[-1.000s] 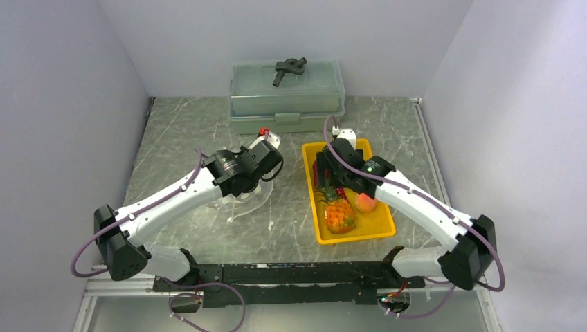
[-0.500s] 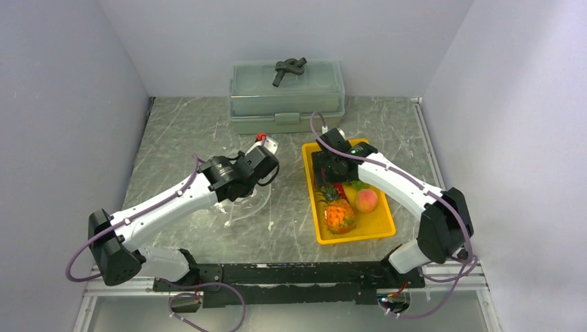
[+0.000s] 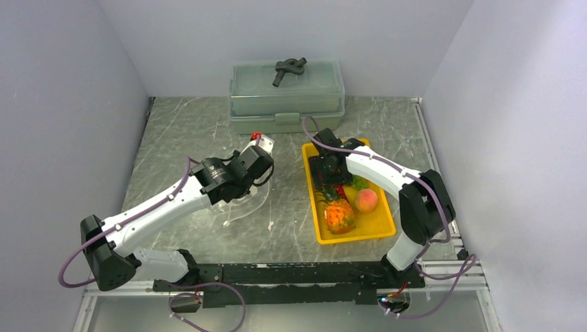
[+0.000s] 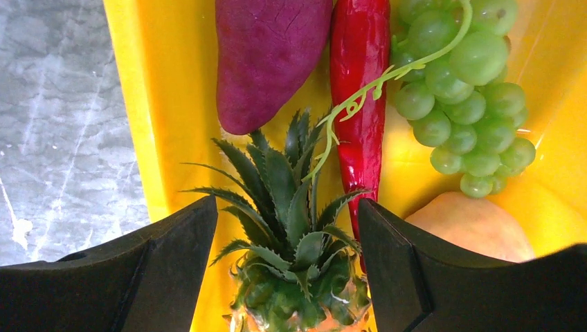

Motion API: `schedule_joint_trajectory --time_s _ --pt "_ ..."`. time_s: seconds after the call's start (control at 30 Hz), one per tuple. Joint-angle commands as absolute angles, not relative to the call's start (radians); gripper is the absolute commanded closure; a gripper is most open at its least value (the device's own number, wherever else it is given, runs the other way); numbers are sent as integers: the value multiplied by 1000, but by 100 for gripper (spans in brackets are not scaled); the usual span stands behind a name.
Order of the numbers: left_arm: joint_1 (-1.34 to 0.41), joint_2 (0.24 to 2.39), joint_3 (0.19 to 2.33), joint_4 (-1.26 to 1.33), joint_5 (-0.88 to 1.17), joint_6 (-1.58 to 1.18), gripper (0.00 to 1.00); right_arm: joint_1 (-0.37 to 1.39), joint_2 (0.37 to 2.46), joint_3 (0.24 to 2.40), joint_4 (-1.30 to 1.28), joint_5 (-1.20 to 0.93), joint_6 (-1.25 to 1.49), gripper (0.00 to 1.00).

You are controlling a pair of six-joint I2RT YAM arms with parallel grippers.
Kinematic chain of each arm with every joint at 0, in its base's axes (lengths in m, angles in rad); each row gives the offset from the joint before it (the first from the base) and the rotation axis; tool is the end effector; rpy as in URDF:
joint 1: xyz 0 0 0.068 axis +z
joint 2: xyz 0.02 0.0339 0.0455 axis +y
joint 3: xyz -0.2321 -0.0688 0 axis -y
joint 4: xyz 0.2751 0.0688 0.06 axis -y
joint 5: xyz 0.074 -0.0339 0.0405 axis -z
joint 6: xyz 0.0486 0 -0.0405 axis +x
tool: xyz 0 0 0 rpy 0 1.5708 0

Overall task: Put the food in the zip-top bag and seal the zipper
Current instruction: Pick up the fake fruit from the bin.

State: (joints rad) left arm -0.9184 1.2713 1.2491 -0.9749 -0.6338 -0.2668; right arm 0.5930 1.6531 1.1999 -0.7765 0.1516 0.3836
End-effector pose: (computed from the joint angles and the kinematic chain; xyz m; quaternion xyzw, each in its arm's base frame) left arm 0.1985 -0.2124 0.2941 0.2082 0.8917 0.0978 0.3899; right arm 0.2973 0.1915 0.1633 -0.0899 0.9786 0.0135 0.1845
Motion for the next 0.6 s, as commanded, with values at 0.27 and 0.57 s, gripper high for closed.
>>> schedule_joint_trajectory --time_s 0.27,0.57 --pt "-915 1253 1245 -948 -644 -259 100 580 1745 1214 -719 88 354 24" --pt "-915 1255 1244 -946 -641 -256 100 580 1765 1193 -721 34 338 37"
